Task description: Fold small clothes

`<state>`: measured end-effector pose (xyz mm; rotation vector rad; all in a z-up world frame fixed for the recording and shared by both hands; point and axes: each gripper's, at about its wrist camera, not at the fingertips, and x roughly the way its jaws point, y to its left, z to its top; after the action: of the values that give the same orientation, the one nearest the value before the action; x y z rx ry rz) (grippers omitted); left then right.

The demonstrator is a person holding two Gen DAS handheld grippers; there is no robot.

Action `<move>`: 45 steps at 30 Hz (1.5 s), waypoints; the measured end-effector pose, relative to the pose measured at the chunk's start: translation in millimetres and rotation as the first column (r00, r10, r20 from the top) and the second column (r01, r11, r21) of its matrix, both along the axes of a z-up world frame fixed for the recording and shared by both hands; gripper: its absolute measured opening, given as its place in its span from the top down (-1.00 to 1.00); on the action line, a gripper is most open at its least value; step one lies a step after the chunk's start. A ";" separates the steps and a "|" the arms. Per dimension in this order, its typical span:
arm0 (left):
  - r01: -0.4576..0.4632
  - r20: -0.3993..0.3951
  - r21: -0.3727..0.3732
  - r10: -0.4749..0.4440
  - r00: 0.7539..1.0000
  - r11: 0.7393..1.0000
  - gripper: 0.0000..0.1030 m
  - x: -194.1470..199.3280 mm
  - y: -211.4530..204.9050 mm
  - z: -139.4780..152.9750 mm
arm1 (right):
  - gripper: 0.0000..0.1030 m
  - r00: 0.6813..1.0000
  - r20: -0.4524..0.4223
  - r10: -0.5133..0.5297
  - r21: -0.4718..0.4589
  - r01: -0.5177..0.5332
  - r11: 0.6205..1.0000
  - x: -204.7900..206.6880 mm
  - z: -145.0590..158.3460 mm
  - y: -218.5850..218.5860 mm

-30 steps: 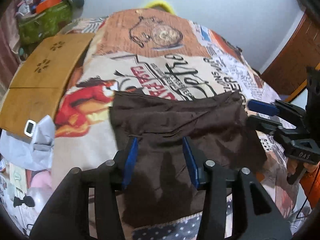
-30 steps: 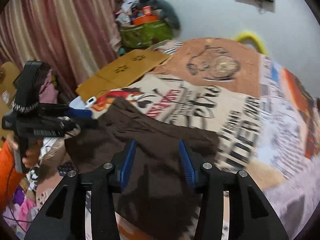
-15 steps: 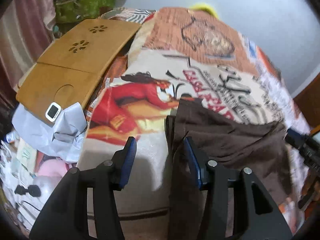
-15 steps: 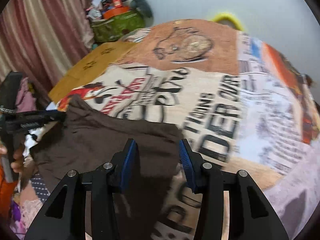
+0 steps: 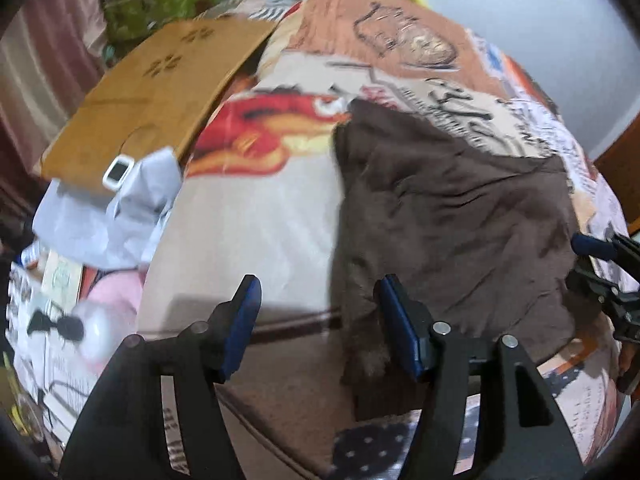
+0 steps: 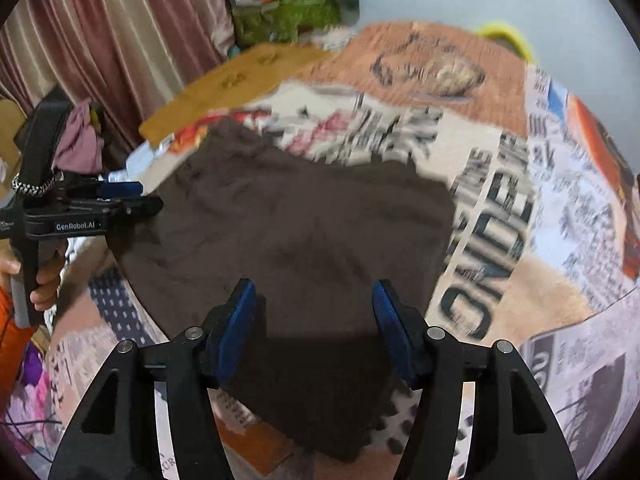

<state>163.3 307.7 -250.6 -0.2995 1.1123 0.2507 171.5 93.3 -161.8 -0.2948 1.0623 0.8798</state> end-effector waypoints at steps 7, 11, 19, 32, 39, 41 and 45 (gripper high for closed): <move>-0.043 0.014 0.043 0.043 0.999 0.998 -0.22 -11.3 7.0 15.1 | -0.12 1.000 -0.009 -0.026 -0.019 0.026 0.999 -6.2 -0.8 -23.7; -0.040 0.047 0.060 0.038 0.998 0.997 -0.22 -19.1 -0.9 36.0 | -0.12 0.996 -0.002 -0.085 -0.008 0.085 0.996 -13.4 6.0 -45.9; 0.027 0.212 0.142 -0.057 0.976 0.990 -0.22 -46.2 -54.9 117.7 | -0.12 0.987 0.095 -0.127 0.120 0.115 0.986 -40.6 65.7 -71.7; 0.024 0.574 0.295 -0.197 0.795 0.955 -0.22 -155.9 -164.5 268.8 | -0.12 0.901 0.379 -0.210 0.460 0.013 0.888 -132.8 207.1 -111.8; -0.085 0.703 0.338 -0.191 0.685 0.937 -0.24 -220.0 -205.8 299.9 | -0.12 0.844 0.461 -0.272 0.561 -0.040 0.827 -191.0 240.3 -134.1; -0.106 0.722 0.333 -0.181 0.668 0.937 -0.26 -232.4 -211.1 301.6 | -0.12 0.832 0.470 -0.295 0.579 -0.039 0.814 -203.6 242.4 -138.6; -0.128 0.739 0.343 -0.183 0.648 0.930 -0.42 -247.1 -217.2 301.5 | -0.14 0.812 0.480 -0.333 0.593 -0.021 0.805 -216.7 241.9 -143.2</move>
<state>-83.8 90.5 50.9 -0.0249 0.1965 0.2621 -45.1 -49.9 80.1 0.0601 0.2214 0.8381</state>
